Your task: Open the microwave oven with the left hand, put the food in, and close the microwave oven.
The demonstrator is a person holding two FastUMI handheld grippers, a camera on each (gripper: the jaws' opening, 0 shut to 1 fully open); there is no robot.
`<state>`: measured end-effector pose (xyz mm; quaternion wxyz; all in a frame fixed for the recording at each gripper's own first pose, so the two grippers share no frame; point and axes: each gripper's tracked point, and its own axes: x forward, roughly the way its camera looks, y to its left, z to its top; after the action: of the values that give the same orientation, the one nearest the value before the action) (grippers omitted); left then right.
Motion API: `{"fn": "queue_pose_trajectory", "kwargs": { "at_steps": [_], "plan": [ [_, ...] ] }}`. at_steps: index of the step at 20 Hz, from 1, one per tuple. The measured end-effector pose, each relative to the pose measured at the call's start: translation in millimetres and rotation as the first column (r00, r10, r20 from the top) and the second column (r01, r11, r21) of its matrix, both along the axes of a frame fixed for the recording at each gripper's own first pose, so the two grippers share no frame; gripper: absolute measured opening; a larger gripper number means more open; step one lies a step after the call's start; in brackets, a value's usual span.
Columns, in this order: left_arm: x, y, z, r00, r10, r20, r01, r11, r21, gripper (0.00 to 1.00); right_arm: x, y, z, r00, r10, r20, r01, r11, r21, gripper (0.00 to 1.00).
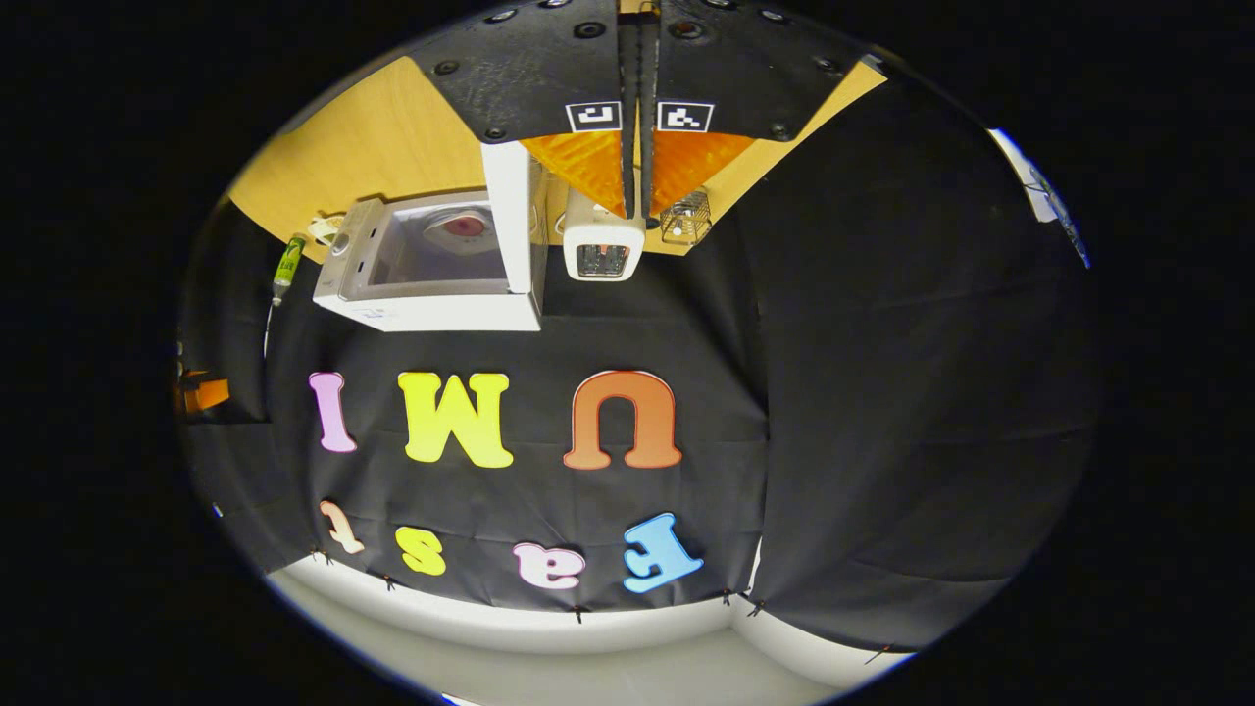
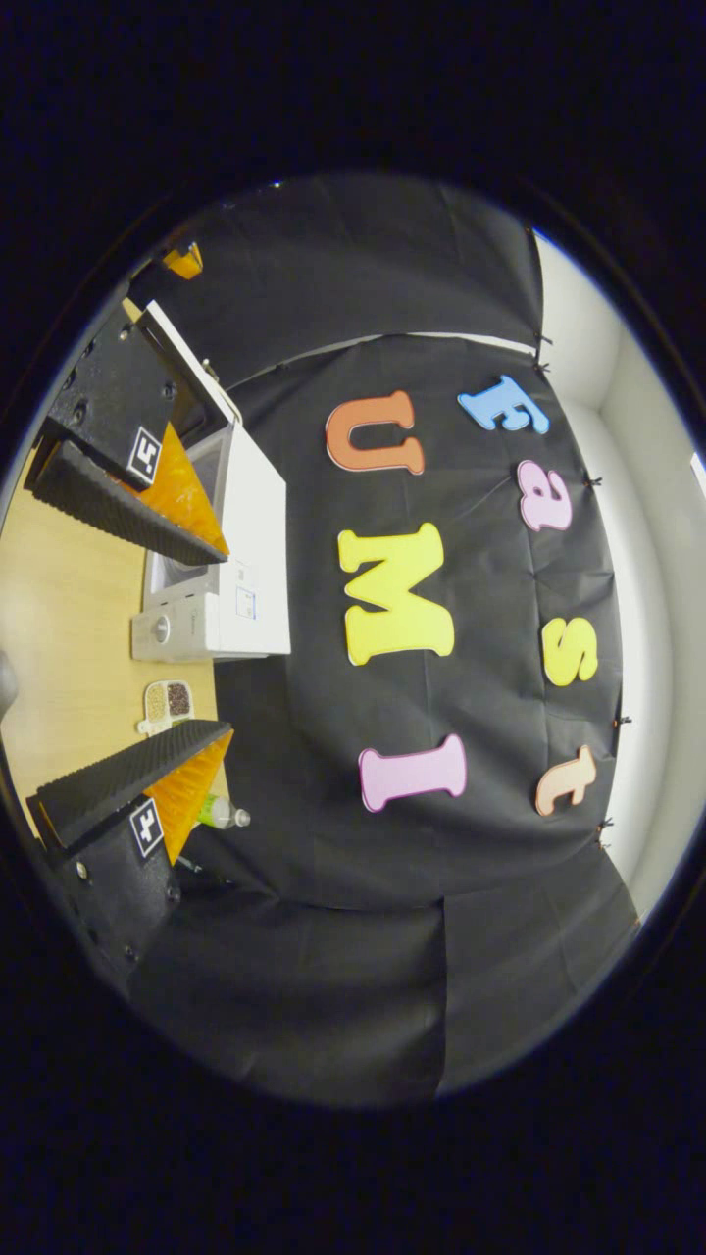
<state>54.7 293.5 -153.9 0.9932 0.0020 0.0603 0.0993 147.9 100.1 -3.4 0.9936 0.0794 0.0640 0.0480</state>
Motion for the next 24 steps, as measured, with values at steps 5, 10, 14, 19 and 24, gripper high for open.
{"fn": "queue_pose_trajectory", "kwargs": {
  "at_steps": [5,10,14,19,24],
  "plan": [
    [14,12,-69,0.995,-0.016,-0.103,0.011,0.999,-0.047,0.00,-14,-12,10,0.999,-0.037,-0.004,0.037,0.999,-0.020,1.00],
    [16,1,-102,0.988,-0.058,-0.146,0.049,0.997,-0.063,0.00,-34,-5,20,0.999,-0.034,0.009,0.035,0.997,-0.071,0.91],
    [22,-7,-107,0.984,-0.088,-0.155,0.080,0.995,-0.055,0.00,-38,6,15,1.000,-0.024,-0.006,0.023,0.996,-0.082,0.92],
    [18,-25,-106,0.980,-0.119,-0.161,0.118,0.993,-0.014,0.00,-39,18,17,1.000,-0.004,-0.001,0.004,0.997,-0.078,0.92],
    [18,-62,-102,0.970,-0.183,-0.162,0.187,0.982,0.007,0.00,-37,20,16,1.000,0.003,0.002,-0.003,0.996,-0.086,0.92]
  ]
}}
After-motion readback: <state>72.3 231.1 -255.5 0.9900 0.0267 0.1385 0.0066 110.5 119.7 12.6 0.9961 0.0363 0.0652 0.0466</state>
